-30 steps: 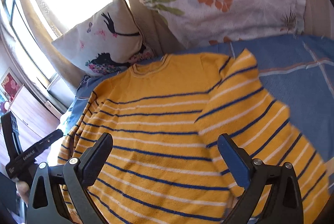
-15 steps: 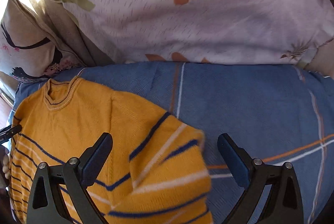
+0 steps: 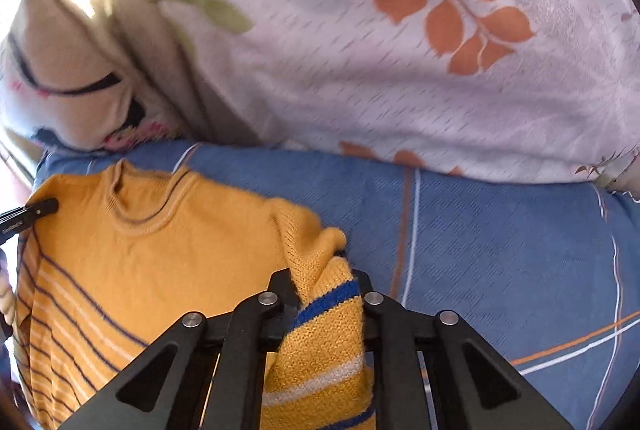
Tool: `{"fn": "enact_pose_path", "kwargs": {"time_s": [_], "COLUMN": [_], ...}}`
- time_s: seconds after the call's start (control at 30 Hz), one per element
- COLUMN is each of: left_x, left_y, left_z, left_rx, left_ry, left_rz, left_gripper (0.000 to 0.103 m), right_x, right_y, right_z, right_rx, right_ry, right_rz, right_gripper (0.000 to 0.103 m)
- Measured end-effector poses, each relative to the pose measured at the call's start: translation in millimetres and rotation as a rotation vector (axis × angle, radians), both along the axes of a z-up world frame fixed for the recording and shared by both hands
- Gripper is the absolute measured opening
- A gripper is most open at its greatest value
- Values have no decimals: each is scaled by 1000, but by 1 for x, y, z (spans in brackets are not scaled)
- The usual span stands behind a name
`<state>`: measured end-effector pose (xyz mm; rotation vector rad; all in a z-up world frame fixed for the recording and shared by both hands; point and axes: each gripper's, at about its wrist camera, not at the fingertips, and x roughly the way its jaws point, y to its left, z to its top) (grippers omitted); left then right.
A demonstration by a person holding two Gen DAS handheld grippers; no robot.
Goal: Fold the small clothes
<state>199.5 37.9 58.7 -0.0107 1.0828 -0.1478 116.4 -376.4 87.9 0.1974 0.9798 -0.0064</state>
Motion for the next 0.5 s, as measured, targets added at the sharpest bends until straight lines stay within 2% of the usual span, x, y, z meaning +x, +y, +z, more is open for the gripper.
{"fn": "enact_pose_path", "kwargs": {"time_s": [0.17, 0.23, 0.27, 0.3, 0.37, 0.43, 0.47, 0.5], "left_x": [16, 20, 15, 7, -12, -38, -52, -65], "left_y": [-15, -17, -17, -16, -13, -25, -24, -25], "left_z": [-8, -4, 1, 9, 32, 65, 78, 82], "left_rx": [44, 58, 59, 60, 74, 99, 108, 99], "left_ry": [72, 75, 60, 42, -10, -64, -91, -115], "left_rz": [56, 59, 58, 58, 67, 80, 87, 93], "left_gripper": [5, 10, 14, 15, 15, 16, 17, 17], "right_x": [23, 23, 20, 14, -8, -35, -54, -69], "right_y": [2, 0, -1, -4, -12, -19, -22, -26], "right_z": [-21, -22, -19, -12, 11, 35, 48, 56], "right_rx": [-67, -83, -75, -62, -73, -94, -93, -79], "right_ry": [58, 46, 37, 24, -22, -109, -149, -177], "right_rz": [-31, -56, -66, -73, -97, -115, -123, -129], "right_gripper": [14, 31, 35, 40, 41, 45, 50, 66]}}
